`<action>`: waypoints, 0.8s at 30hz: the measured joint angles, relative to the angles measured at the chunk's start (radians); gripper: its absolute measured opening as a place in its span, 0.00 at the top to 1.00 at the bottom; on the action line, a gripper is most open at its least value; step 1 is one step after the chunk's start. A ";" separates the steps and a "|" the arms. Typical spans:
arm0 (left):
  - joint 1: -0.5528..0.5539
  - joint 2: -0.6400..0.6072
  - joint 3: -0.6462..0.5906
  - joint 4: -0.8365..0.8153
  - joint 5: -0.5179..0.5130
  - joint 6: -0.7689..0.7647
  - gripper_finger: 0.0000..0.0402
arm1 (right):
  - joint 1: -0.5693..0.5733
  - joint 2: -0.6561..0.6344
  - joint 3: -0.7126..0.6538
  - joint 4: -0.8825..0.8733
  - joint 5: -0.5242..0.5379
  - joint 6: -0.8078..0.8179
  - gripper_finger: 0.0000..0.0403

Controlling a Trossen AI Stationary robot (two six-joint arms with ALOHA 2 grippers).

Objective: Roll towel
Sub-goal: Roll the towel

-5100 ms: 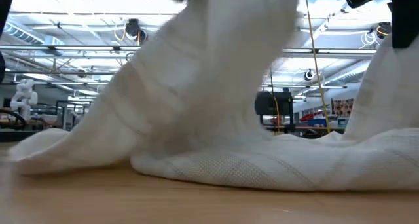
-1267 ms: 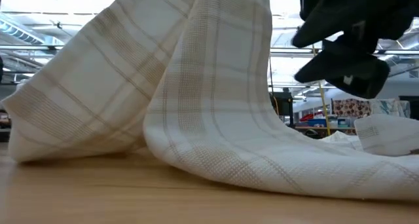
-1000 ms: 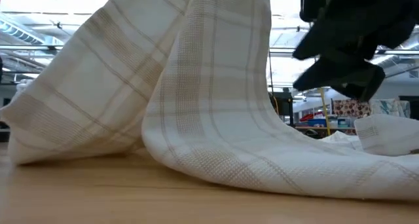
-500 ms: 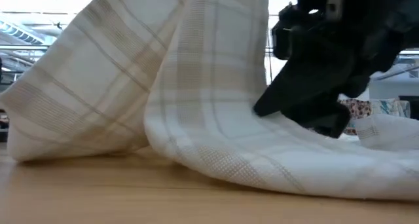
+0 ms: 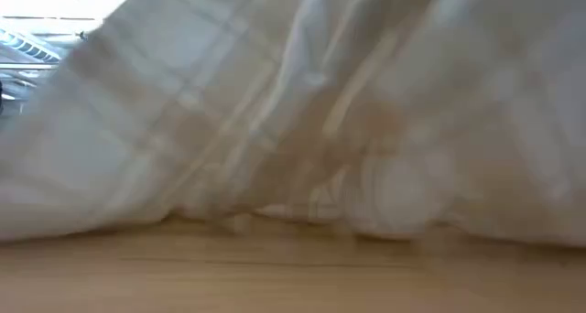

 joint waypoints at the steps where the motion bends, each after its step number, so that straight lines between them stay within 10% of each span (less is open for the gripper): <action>1: -0.002 0.013 -0.002 -0.002 -0.010 0.026 0.98 | 0.016 0.000 0.015 -0.006 0.025 0.016 0.97; 17: -0.105 0.150 -0.014 0.113 -0.045 0.157 0.98 | 0.170 -0.172 0.131 -0.701 0.066 0.132 0.51; 24: -0.111 0.150 -0.014 0.122 -0.086 0.159 0.98 | 0.201 -0.289 0.130 -1.146 0.287 0.039 0.50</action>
